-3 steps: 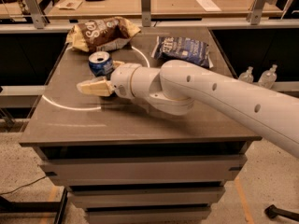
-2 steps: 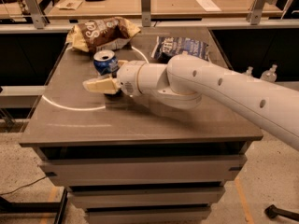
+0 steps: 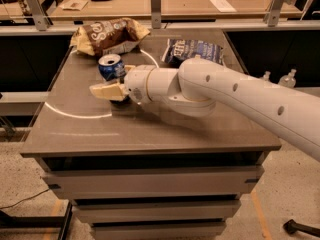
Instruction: Move pepsi can near brown chip bag
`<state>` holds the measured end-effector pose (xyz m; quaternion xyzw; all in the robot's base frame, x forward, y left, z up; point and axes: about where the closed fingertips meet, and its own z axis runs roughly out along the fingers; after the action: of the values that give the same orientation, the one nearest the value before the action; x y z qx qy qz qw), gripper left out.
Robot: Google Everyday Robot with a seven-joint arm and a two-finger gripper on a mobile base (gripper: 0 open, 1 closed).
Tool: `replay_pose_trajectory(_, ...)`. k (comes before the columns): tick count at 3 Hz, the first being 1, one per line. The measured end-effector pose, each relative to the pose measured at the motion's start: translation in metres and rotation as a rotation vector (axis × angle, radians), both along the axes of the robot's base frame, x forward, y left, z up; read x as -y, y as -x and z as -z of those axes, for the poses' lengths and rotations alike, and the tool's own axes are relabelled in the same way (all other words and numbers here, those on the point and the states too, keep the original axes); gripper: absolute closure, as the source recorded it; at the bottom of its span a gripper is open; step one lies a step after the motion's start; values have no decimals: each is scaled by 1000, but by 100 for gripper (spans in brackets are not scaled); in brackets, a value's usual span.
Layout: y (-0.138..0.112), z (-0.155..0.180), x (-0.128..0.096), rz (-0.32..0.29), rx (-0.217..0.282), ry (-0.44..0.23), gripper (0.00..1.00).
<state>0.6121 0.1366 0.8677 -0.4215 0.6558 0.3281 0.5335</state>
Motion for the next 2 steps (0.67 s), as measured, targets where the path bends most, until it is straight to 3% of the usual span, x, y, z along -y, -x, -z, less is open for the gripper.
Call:
replay_pose_trajectory(1,-16,2,-10,3,40,3,100)
replay_pose_trajectory(2,-48,11,-27,42,80,9,100)
